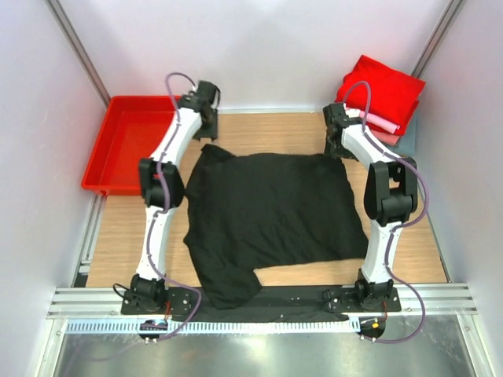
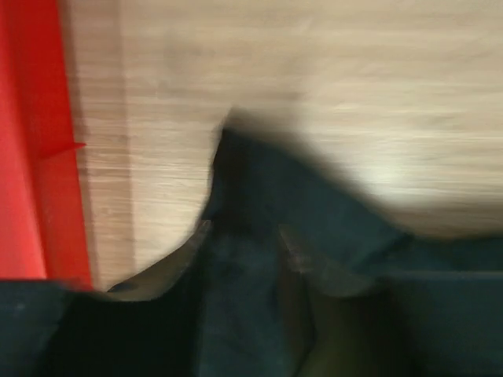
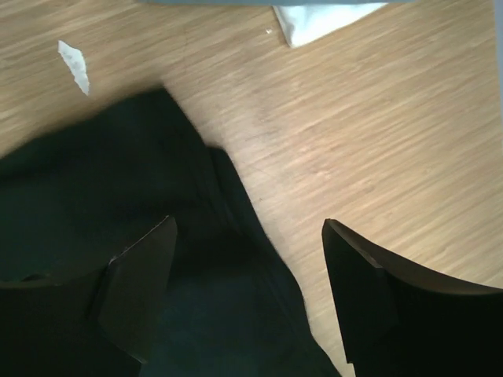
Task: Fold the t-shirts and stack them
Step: Flatten the tshirt out
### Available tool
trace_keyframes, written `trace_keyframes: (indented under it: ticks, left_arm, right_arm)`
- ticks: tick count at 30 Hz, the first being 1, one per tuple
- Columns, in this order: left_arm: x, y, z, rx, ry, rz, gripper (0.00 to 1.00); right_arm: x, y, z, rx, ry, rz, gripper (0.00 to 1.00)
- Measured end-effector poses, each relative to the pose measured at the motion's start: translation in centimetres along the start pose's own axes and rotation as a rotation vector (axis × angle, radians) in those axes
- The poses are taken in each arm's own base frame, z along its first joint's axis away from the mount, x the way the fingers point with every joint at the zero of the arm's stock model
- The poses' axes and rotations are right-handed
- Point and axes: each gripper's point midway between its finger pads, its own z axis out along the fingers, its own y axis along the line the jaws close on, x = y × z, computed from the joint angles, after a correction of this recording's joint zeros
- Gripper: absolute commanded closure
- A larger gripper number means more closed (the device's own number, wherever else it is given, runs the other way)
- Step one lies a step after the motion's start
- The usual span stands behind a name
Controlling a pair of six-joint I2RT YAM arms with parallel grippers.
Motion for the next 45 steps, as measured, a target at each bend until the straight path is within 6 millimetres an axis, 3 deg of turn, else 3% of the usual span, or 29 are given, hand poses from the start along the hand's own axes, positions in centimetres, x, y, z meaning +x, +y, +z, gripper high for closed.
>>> trace_keyframes:
  ticks: [2, 3, 5, 7, 11, 12, 14, 16, 18, 20, 25, 28, 31, 37, 41, 45]
  left_arm:
    - [2.9, 0.2, 3.1, -0.081, 0.094, 0.046, 0.36]
    - [4.2, 0.1, 3.4, -0.112, 0.135, 0.077, 0.24]
    - [6.0, -0.7, 2.0, -0.151, 0.161, 0.144, 0.18]
    - [6.2, -2.0, -1.1, -0.151, 0.132, 0.18, 0.16]
    - [3.9, -4.3, -11.4, -0.089, -0.061, 0.175, 0.17]
    - [3.5, -4.2, -13.6, -0.076, -0.1, 0.16, 0.17]
    - [3.3, -3.4, -17.7, -0.053, -0.192, 0.1, 0.16]
    - [5.2, -2.0, -19.6, -0.04, -0.217, 0.051, 0.16]
    - [8.0, -1.1, -18.7, -0.044, -0.196, 0.018, 0.16]
    - [10.9, -0.6, -16.7, -0.064, -0.136, 0.01, 0.16]
    - [17.5, -1.4, -7.8, -0.122, 0.081, 0.04, 0.18]
    - [19.3, -1.8, -4.9, -0.141, 0.144, 0.054, 0.18]
    - [20.0, -1.9, -3.1, -0.153, 0.169, 0.059, 0.19]
    - [20.2, -1.8, 0.4, -0.173, 0.207, 0.051, 0.2]
    - [18.4, -1.5, 1.6, -0.177, 0.188, 0.033, 0.21]
    - [17.3, -1.7, 2.3, -0.178, 0.179, 0.036, 0.22]
  right_arm:
    - [0.0, 0.5, 1.3, -0.02, 0.036, -0.008, 0.15]
    - [0.0, 0.6, 1.1, -0.032, 0.042, -0.011, 0.14]
    - [-1.0, 1.0, -0.8, -0.089, 0.012, 0.006, 0.14]
    - [-1.9, 0.9, -3.2, -0.146, -0.028, 0.029, 0.14]
    - [-2.8, 0.2, -9.2, -0.297, -0.137, 0.087, 0.14]
    - [-2.5, -0.1, -10.9, -0.353, -0.163, 0.103, 0.14]
    - [-2.0, 0.0, -12.2, -0.414, -0.183, 0.119, 0.14]
    - [-0.8, 1.0, -12.6, -0.497, -0.18, 0.13, 0.14]
    - [1.0, 2.6, -12.0, -0.568, -0.143, 0.122, 0.14]
    - [3.3, 4.5, -10.3, -0.618, -0.072, 0.109, 0.15]
    - [8.9, 7.7, -5.7, -0.648, 0.111, 0.075, 0.17]
    - [11.3, 8.1, -3.9, -0.627, 0.174, 0.064, 0.17]
    - [13.4, 7.7, -3.0, -0.6, 0.212, 0.065, 0.18]
    - [13.9, 7.5, -3.2, -0.625, 0.135, 0.168, 0.2]
    - [15.2, 7.1, -4.4, -0.663, 0.11, 0.276, 0.21]
    - [17.7, 7.6, -6.9, -0.695, 0.146, 0.322, 0.2]
